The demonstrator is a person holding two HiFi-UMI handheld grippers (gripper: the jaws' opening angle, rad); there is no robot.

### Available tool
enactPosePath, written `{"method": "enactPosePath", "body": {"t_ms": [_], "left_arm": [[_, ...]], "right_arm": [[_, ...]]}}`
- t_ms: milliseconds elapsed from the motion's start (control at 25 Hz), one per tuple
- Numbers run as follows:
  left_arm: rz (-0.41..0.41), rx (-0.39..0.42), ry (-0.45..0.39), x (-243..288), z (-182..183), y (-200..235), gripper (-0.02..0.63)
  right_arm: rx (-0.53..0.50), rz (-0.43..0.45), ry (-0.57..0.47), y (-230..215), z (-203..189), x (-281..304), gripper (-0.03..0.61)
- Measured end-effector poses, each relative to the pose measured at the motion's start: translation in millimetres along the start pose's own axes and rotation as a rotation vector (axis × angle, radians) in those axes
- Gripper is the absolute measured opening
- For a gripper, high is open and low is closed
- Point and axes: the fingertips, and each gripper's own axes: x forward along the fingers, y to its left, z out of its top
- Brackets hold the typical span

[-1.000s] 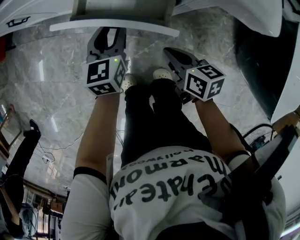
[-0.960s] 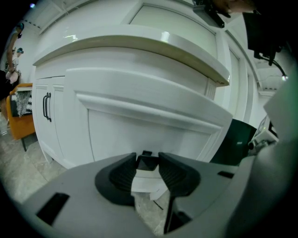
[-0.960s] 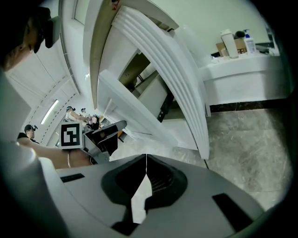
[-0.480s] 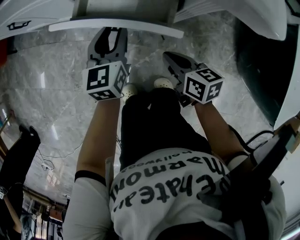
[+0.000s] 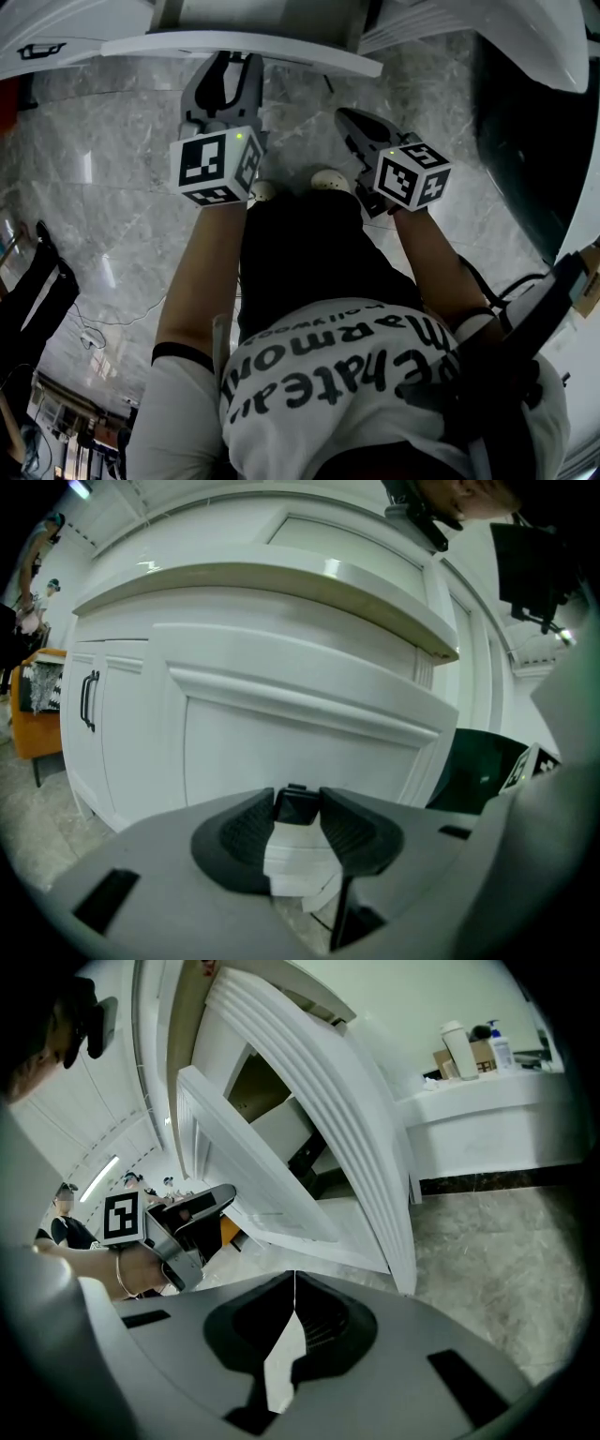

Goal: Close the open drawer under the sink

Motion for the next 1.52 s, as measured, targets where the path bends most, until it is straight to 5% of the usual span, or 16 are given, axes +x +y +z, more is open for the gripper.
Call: {"method": "enactPosePath", "body": {"t_ms": [1520], "left_arm": [[-0.021,-0.008,0.011,10,4,2,0.150]], "right_arm": [[0.035,-0.021,0.019,1,-4,-6,0.012]]}}
